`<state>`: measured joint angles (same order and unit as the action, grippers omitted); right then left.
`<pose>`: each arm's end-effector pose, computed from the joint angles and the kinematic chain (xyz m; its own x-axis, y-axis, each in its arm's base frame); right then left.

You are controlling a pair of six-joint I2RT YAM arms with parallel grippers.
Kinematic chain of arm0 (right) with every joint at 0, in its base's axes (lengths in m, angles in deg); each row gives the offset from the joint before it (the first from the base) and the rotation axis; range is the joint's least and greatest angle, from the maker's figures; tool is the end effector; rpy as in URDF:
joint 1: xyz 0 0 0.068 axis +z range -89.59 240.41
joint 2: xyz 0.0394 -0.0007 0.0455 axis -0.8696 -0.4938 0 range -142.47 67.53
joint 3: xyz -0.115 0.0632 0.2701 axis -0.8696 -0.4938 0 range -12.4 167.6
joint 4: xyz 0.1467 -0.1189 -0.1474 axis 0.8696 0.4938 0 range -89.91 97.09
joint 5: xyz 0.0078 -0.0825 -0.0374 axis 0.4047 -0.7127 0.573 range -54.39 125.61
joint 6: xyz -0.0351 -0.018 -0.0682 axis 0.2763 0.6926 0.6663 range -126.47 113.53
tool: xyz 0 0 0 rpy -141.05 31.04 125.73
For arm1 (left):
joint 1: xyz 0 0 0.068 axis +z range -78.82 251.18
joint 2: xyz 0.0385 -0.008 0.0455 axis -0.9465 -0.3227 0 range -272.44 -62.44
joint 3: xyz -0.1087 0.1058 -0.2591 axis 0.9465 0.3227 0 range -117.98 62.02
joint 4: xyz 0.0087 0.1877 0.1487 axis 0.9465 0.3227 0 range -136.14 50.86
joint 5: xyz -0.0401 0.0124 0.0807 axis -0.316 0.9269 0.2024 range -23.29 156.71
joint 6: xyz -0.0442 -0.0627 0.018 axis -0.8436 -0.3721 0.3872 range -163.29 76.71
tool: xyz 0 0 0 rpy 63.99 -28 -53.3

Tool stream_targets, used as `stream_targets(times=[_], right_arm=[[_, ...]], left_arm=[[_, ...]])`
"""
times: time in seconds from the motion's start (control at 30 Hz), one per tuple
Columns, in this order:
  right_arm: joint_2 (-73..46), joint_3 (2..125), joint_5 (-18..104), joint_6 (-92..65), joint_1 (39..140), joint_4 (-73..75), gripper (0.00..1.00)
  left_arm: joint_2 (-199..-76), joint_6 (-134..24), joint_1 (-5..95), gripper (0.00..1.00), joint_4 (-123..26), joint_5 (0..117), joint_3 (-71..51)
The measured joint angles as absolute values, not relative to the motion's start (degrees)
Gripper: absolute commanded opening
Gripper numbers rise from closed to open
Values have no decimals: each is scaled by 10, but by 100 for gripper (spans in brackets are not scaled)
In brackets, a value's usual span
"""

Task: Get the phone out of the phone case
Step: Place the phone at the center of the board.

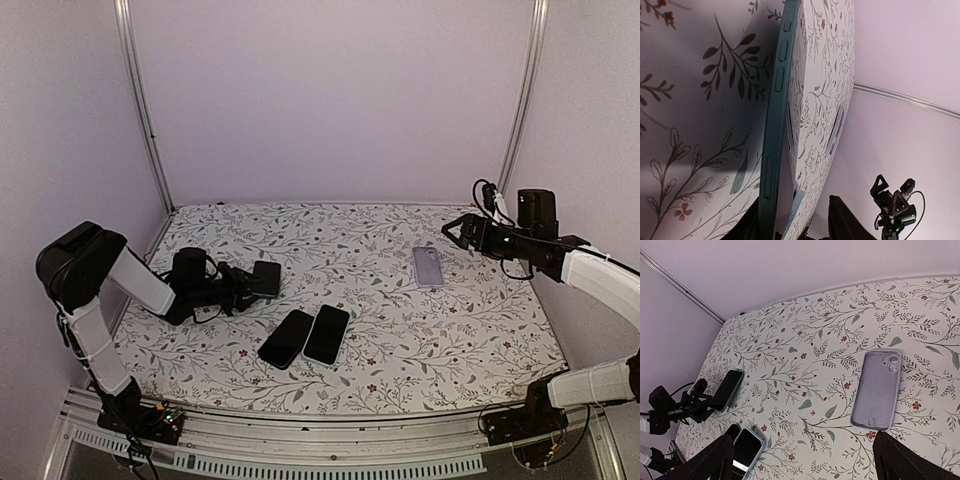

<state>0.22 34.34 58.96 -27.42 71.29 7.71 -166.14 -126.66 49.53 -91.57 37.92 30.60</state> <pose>0.2460 0.0745 0.2973 -0.6178 0.2156 -0.7562 -0.3164 0.8122 0.4901 0.2973 -0.1530 0.1445 -0.7662 -0.6325 0.1131 -0.3336 0.2412 -0.9114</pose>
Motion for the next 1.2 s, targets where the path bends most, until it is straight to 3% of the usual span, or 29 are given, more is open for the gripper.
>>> stream_targets(times=[0.27, 0.67, 0.97, 1.2], right_arm=[[-6, 340, 594, -277, 713, 77, 99], [-9, 340, 595, -277, 713, 78, 99], [-9, 339, 596, -277, 713, 80, 99], [-9, 337, 600, -279, 713, 80, 99]], left_arm=[[-1665, -1289, 492, 44, -930, 373, 307], [-1741, -1297, 495, 45, -926, 374, 214], [-1737, -1172, 493, 52, -746, 415, 110], [-1718, -1077, 489, 53, -627, 470, 98]])
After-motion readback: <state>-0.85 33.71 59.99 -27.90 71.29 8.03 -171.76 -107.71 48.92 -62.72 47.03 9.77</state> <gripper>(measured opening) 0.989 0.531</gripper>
